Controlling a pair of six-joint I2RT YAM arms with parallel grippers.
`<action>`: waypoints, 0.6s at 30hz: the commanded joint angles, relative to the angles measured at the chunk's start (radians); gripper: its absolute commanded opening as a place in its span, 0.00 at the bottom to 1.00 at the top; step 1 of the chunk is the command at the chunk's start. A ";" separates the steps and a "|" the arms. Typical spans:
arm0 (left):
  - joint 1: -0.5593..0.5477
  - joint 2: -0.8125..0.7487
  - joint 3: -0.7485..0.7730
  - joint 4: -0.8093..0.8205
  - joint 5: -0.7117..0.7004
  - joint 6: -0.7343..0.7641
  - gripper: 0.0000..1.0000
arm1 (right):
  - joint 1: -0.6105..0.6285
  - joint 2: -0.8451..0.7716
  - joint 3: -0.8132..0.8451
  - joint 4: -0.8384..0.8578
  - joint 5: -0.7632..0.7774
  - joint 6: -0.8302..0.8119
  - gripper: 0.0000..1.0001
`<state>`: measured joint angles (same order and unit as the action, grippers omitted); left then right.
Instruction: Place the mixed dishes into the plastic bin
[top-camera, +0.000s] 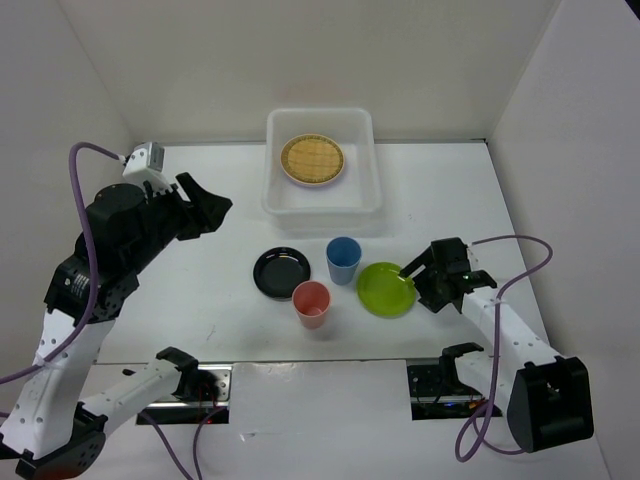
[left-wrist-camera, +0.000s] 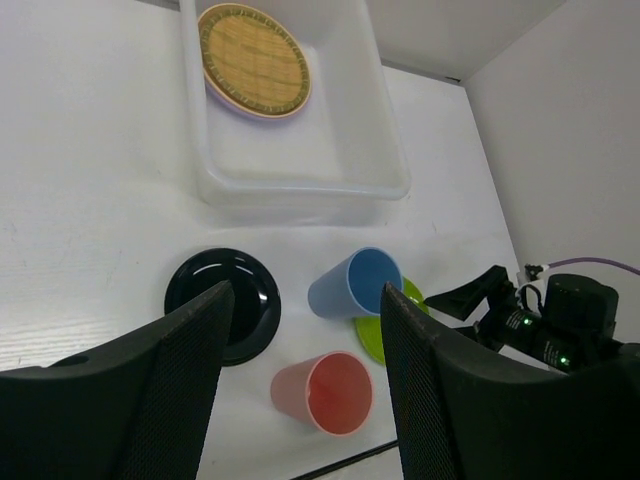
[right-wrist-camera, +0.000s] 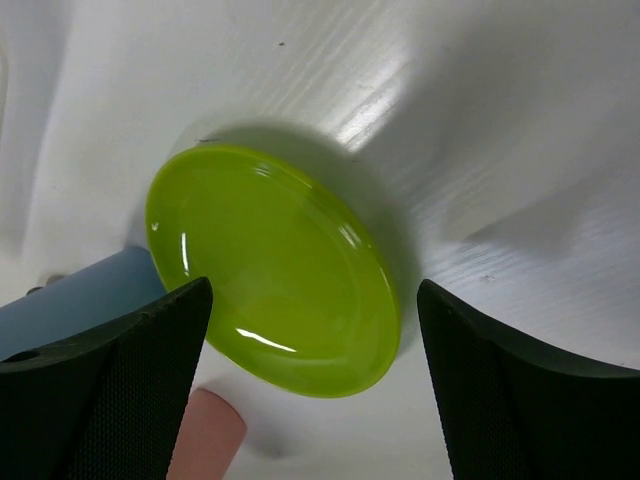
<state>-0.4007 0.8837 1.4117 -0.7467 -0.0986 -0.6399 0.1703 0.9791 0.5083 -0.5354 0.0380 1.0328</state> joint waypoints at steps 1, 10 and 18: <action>-0.001 -0.009 0.021 0.056 0.016 0.000 0.68 | -0.005 -0.008 -0.050 0.072 -0.001 0.045 0.87; -0.001 -0.019 0.021 0.066 0.007 0.000 0.68 | -0.005 -0.120 -0.105 0.084 -0.003 0.105 0.79; -0.001 -0.009 0.030 0.066 0.007 0.000 0.69 | -0.005 0.030 -0.076 0.156 -0.013 0.073 0.77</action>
<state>-0.4007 0.8795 1.4117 -0.7311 -0.0986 -0.6365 0.1699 0.9825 0.4065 -0.4469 0.0147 1.1069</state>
